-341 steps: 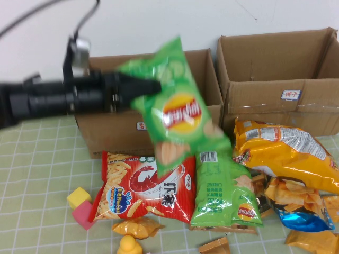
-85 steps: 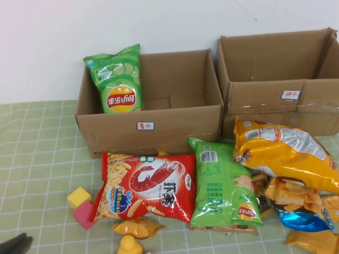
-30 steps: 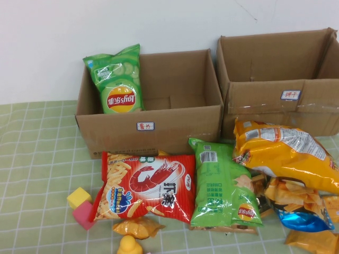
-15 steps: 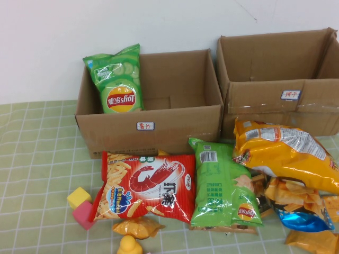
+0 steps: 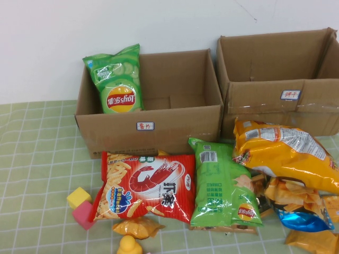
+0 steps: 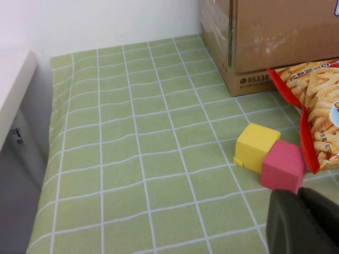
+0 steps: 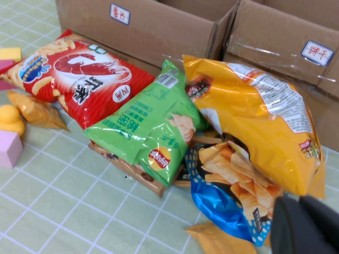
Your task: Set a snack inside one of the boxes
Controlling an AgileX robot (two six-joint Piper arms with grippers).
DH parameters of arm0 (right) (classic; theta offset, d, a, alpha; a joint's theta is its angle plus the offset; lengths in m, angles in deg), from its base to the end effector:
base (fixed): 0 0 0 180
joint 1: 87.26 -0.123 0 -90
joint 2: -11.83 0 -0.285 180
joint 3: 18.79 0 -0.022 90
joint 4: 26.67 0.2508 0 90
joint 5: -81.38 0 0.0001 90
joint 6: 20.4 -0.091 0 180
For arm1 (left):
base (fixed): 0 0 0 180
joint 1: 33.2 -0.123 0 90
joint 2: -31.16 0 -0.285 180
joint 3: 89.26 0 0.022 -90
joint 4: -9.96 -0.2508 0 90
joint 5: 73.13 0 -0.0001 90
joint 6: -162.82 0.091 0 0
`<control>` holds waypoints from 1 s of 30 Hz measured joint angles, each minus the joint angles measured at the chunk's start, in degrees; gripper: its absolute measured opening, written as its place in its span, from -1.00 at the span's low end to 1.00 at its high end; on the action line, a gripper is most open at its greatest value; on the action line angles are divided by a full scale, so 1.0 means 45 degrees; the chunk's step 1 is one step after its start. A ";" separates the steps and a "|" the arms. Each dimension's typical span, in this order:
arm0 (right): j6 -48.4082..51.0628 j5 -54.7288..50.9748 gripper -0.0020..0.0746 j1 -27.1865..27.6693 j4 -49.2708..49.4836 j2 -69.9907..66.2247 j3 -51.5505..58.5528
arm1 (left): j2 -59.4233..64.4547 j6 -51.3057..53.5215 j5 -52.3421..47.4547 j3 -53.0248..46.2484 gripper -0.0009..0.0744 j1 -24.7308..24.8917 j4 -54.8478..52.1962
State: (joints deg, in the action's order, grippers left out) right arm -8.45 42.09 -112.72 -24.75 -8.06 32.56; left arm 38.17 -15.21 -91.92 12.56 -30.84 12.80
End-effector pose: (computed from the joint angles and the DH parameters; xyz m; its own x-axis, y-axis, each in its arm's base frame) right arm 0.0421 0.0222 0.2895 -0.2298 -0.3105 -0.9224 -0.4977 0.8519 -0.1628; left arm 0.0534 -0.0037 0.1787 -0.2417 -0.0026 -0.9703 0.0536 0.9984 -0.0160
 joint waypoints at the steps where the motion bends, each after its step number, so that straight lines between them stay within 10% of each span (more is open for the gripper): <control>1: 0.0000 0.0000 -0.95 0.0000 0.0000 0.0000 0.0000 | 0.0000 0.0000 0.0000 0.0000 -0.98 0.0000 0.0000; 30: 0.0000 0.0000 -0.95 0.0000 0.0000 0.0000 0.0000 | 0.0000 0.0696 0.0000 0.0000 -0.98 0.0000 0.0357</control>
State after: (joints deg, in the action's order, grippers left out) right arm -8.45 42.09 -112.72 -24.75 -8.06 32.56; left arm 38.17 -12.08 -91.92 12.56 -30.84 14.40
